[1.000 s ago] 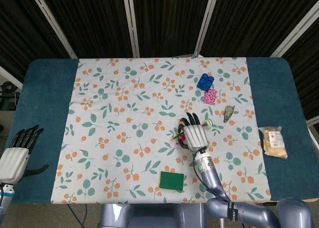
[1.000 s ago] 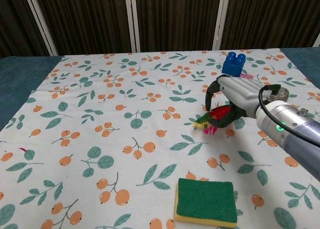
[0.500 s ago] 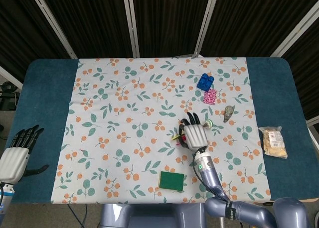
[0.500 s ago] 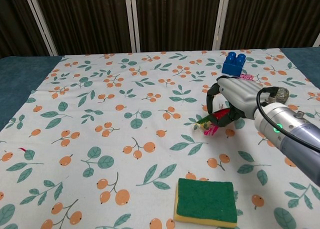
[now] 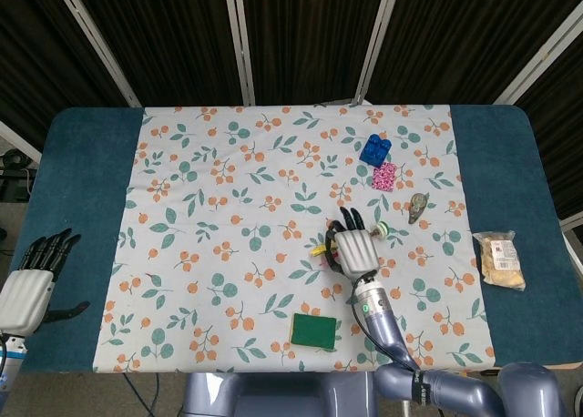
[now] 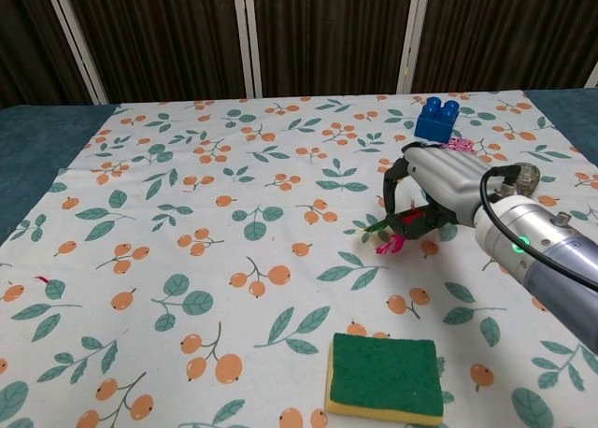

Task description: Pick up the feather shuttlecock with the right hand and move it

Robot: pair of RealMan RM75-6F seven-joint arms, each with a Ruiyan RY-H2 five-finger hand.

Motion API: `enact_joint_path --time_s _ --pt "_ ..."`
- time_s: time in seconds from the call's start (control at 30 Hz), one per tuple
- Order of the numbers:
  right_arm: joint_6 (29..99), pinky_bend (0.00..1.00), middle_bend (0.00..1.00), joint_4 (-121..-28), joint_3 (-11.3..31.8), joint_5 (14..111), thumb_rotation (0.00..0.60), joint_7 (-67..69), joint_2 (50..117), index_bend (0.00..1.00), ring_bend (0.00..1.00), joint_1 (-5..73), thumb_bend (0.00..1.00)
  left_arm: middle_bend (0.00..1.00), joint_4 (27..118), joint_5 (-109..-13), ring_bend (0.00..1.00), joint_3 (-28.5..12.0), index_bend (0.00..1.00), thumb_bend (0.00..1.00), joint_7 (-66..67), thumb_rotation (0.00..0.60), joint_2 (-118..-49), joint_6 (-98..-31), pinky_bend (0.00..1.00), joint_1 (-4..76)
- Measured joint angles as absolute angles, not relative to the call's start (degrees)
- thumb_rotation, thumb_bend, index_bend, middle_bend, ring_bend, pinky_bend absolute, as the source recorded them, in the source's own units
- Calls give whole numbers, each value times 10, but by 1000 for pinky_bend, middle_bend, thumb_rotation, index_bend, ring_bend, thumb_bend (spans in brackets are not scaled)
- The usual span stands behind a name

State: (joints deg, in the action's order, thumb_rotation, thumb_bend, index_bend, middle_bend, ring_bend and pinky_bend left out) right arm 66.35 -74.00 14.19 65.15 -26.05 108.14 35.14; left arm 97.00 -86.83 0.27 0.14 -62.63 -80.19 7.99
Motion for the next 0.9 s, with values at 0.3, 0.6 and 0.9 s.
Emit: enact_joint_path --time_s 0.3,0.6,0.9 --pt "675 0 302 -774 149 659 600 -257 1070 633 21 351 420 0 971 -868 0 3 0 69 3 600 -627 -801 0 80" --pt "690 0 308 -831 183 638 600 -259 1055 638 25 350 424 0 971 -868 0 3 0 71 4 600 -627 -802 0 79" --pt "715 0 312 -905 256 550 600 -250 1036 643 26 342 430 0 972 -867 0 2 0 71 5 600 -627 -800 0 80"
